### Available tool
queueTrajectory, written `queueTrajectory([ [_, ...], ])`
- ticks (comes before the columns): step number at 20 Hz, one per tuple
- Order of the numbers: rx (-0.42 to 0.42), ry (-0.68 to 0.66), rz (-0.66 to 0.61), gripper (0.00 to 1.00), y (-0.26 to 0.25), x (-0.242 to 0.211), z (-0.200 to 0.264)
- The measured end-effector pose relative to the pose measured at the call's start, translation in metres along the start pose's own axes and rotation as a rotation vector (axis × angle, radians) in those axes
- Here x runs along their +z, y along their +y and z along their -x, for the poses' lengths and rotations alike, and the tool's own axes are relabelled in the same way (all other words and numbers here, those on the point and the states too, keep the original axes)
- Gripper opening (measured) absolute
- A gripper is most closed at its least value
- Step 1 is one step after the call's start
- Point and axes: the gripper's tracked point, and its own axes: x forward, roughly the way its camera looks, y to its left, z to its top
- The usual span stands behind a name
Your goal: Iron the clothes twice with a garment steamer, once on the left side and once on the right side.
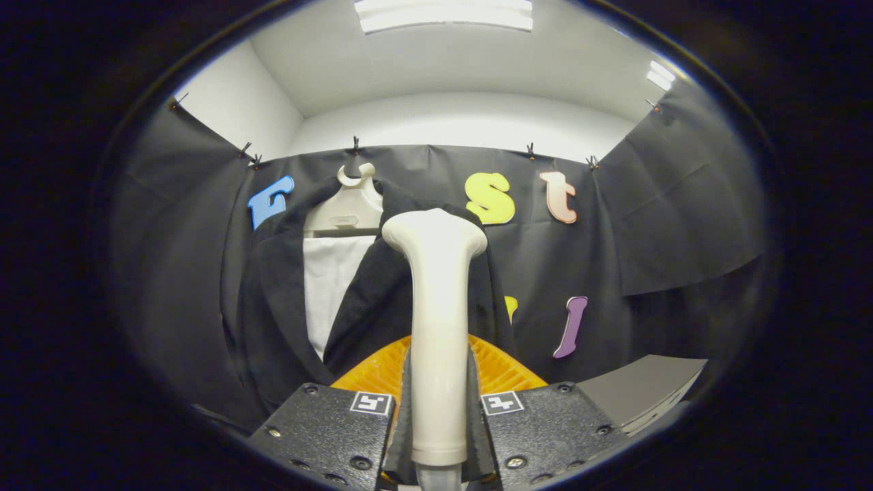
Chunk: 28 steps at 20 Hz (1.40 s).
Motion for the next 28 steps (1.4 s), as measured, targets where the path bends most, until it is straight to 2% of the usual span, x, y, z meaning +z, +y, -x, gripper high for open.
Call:
queueTrajectory([
  [14, -0.009, 0.148, 0.026, 0.34, -0.009, -0.079, 0.05],
  [24, -0.053, 0.217, 0.003, 0.34, -0.03, -0.121, 0.087],
  [28, -0.066, 0.265, 0.0, 0.34, -0.031, -0.153, 0.103],
])
